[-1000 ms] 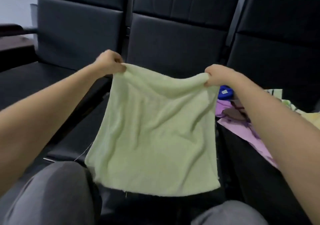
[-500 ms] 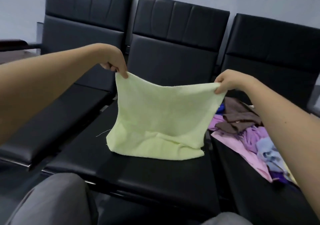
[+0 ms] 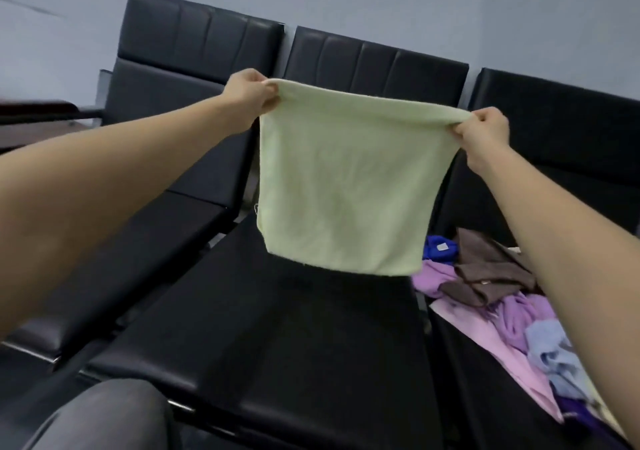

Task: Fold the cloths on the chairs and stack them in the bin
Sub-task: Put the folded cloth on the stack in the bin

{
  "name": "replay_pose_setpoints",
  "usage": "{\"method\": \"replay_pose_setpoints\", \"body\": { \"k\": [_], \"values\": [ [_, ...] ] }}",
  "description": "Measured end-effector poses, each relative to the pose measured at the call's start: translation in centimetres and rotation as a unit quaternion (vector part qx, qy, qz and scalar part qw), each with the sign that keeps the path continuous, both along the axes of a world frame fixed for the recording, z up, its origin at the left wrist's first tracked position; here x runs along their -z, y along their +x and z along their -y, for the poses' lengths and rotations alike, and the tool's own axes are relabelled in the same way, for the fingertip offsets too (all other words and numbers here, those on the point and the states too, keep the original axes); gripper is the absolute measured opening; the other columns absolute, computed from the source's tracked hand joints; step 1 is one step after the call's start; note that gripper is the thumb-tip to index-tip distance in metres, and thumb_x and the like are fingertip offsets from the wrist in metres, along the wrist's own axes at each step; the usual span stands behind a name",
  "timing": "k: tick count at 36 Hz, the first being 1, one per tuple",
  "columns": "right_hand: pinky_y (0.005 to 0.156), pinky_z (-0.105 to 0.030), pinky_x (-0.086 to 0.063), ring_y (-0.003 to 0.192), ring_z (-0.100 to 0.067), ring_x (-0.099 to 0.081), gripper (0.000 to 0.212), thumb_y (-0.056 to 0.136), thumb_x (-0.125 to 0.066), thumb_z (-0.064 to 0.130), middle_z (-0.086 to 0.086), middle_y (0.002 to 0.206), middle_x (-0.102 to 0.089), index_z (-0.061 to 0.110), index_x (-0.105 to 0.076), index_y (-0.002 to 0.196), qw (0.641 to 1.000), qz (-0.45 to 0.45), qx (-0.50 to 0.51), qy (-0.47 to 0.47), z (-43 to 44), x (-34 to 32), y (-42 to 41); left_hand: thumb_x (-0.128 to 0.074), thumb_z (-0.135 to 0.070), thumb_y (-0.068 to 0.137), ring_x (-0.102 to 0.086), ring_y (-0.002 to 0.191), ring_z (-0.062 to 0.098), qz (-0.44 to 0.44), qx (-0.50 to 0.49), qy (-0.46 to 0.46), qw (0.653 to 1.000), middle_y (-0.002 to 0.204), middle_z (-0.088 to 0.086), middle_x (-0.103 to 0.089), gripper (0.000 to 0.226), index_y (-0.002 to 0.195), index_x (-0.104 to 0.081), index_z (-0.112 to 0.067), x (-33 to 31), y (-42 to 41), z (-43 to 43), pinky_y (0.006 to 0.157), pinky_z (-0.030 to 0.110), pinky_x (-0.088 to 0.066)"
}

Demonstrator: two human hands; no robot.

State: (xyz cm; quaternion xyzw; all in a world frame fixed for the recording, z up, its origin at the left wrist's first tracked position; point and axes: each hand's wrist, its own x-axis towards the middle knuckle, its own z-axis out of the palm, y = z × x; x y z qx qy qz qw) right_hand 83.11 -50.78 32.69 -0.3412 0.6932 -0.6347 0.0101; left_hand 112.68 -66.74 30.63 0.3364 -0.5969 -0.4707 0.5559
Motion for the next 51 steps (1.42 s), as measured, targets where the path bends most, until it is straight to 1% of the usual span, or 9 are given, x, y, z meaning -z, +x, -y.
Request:
{"method": "replay_pose_setpoints", "body": {
  "k": [9,16,21,24,30,35,41,45,51],
  "values": [
    [0.042,-0.015,-0.041,0.056,-0.012,-0.048,0.019,0.081,-0.066,-0.004,-0.006,0.065,-0.053,0.011,-0.056,0.076,0.894,-0.171,-0.13,0.392,-6.5,2.4,1.3,-0.064,0.001,0.086,-0.061,0.076,0.013,0.248,0.148,-0.022,0.957,0.08,0.006,-0.061,0.015,0.078,-0.058,-0.01,3.3,5.8,-2.4,0.063,0.013,-0.055],
    [0.056,-0.02,-0.052,0.06,-0.01,-0.061,0.014,0.088,-0.054,-0.008,-0.006,0.069,-0.061,0.005,-0.057,0.088,0.735,-0.031,-0.339,0.587,-9.9,7.1,2.2,-0.097,-0.028,0.034,-0.07,0.082,0.021,0.514,0.36,0.139,0.766,0.086,0.019,-0.07,0.066,0.083,-0.064,0.002,7.0,9.8,-4.6,0.07,0.024,-0.058],
    [0.064,-0.023,-0.054,0.063,-0.012,-0.064,0.015,0.089,-0.053,-0.007,-0.005,0.071,-0.065,0.006,-0.06,0.089,0.639,0.029,-0.398,0.658,-10.6,11.1,3.2,-0.068,0.0,0.082,-0.069,0.089,0.022,0.61,0.378,0.178,0.674,0.092,0.013,-0.072,0.007,0.088,-0.064,-0.002,10.0,9.6,-6.1,0.075,0.029,-0.056],
    [0.072,-0.025,-0.056,0.065,-0.012,-0.066,0.012,0.088,-0.057,-0.003,-0.005,0.073,-0.068,0.007,-0.063,0.09,0.659,0.036,-0.373,0.652,-10.5,13.1,3.0,-0.059,0.002,0.089,-0.068,0.094,0.023,0.607,0.349,0.181,0.69,0.101,0.014,-0.071,0.009,0.093,-0.066,-0.002,11.5,9.1,-6.0,0.079,0.029,-0.056],
    [0.086,-0.031,-0.051,0.095,-0.022,-0.062,0.019,0.091,-0.056,0.0,-0.012,0.102,-0.061,0.009,-0.057,0.108,0.826,0.028,-0.23,0.514,-8.6,16.1,1.8,-0.058,-0.004,0.092,-0.064,0.102,0.023,0.518,0.169,0.139,0.827,0.115,0.012,-0.064,0.024,0.116,-0.059,-0.003,15.3,6.7,-3.6,0.086,0.031,-0.056],
    [0.095,-0.039,-0.046,0.126,-0.032,-0.046,0.056,0.095,-0.057,0.023,-0.011,0.147,-0.037,0.02,-0.032,0.146,0.79,0.003,-0.191,0.583,-7.9,18.1,2.4,-0.058,-0.016,0.093,-0.044,0.126,0.029,0.601,0.119,0.036,0.789,0.142,0.009,-0.041,0.053,0.142,-0.039,-0.019,17.9,4.1,-4.5,0.098,0.035,-0.042],
    [0.081,-0.036,-0.047,0.107,-0.031,-0.057,0.044,0.099,-0.046,0.027,-0.014,0.128,-0.049,0.006,-0.042,0.137,0.771,-0.042,-0.124,0.623,-7.3,21.4,5.2,-0.047,-0.033,0.098,-0.024,0.142,0.018,0.574,0.211,-0.122,0.781,0.154,-0.003,-0.027,0.048,0.144,-0.036,-0.027,22.7,0.7,-8.1,0.111,0.029,-0.021],
    [0.087,-0.035,-0.043,0.114,-0.033,-0.053,0.039,0.092,-0.043,0.018,-0.015,0.129,-0.053,0.003,-0.051,0.127,0.809,-0.139,-0.031,0.57,-6.0,23.7,6.9,-0.021,-0.051,0.1,0.008,0.147,0.014,0.662,0.267,-0.191,0.674,0.16,-0.009,0.002,0.049,0.148,-0.008,-0.048,26.8,-0.7,-9.9,0.118,0.04,0.007],
    [0.104,-0.04,-0.03,0.127,-0.034,-0.036,0.041,0.09,-0.041,0.005,-0.013,0.139,-0.039,0.011,-0.046,0.13,0.892,-0.171,-0.006,0.419,-5.9,26.9,10.6,-0.012,-0.056,0.098,0.009,0.147,0.025,0.676,0.171,-0.105,0.709,0.16,-0.01,0.006,0.05,0.147,-0.003,-0.05,28.6,-2.1,-9.6,0.114,0.056,0.009]
  ]
}}
